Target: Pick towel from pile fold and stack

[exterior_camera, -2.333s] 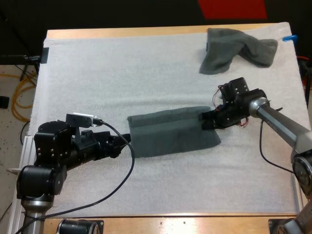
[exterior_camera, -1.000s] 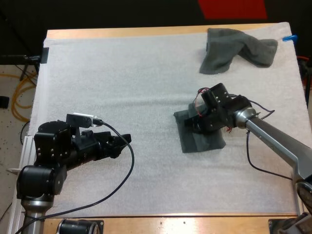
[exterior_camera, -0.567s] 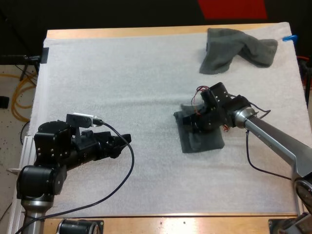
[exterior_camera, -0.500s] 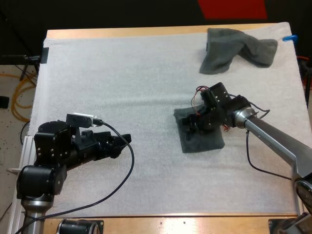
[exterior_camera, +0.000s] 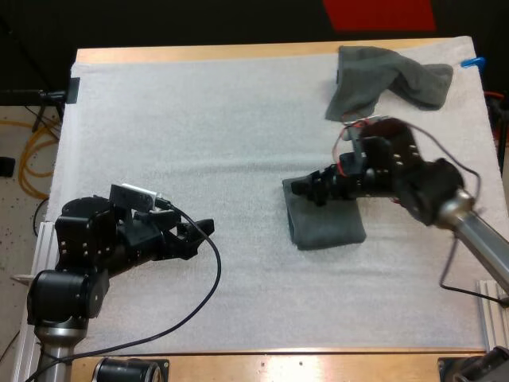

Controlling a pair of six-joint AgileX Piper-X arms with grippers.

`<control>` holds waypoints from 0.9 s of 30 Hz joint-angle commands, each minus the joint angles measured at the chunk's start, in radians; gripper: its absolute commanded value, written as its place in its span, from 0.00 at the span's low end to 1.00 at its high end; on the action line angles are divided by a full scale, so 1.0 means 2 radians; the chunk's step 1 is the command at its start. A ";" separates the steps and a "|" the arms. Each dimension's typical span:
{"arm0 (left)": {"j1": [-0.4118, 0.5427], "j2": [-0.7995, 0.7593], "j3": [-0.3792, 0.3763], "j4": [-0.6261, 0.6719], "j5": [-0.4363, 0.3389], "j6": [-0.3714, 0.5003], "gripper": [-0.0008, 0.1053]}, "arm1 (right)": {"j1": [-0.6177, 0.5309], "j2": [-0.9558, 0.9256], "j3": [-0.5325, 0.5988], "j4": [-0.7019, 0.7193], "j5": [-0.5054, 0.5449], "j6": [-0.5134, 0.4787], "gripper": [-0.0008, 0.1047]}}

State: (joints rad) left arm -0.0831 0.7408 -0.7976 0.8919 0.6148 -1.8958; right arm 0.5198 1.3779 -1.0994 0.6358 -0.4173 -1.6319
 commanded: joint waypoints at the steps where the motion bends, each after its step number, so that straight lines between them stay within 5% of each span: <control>1: -0.002 0.001 -0.004 -0.016 0.005 0.006 0.66 | 0.000 -0.024 -0.002 0.010 -0.005 -0.013 0.74; 11: -0.007 0.001 -0.004 -0.047 0.060 -0.004 0.67 | 0.000 -0.183 -0.002 0.084 -0.003 -0.038 0.74; 17: -0.081 0.025 -0.004 -0.064 0.019 -0.027 0.70 | 0.000 -0.268 -0.002 0.116 -0.003 -0.039 0.74; 22: -0.180 0.097 -0.004 -0.147 -0.044 -0.068 0.71 | 0.000 -0.308 0.000 0.158 -0.003 -0.057 0.75; 27: -0.228 0.186 -0.004 -0.229 -0.105 -0.136 0.71 | 0.000 -0.328 0.011 0.230 0.045 -0.063 0.75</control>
State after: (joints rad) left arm -0.5344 1.1184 -0.7976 0.4567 0.4275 -2.1495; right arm 0.5198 0.7263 -1.0794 1.0767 -0.3372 -1.7423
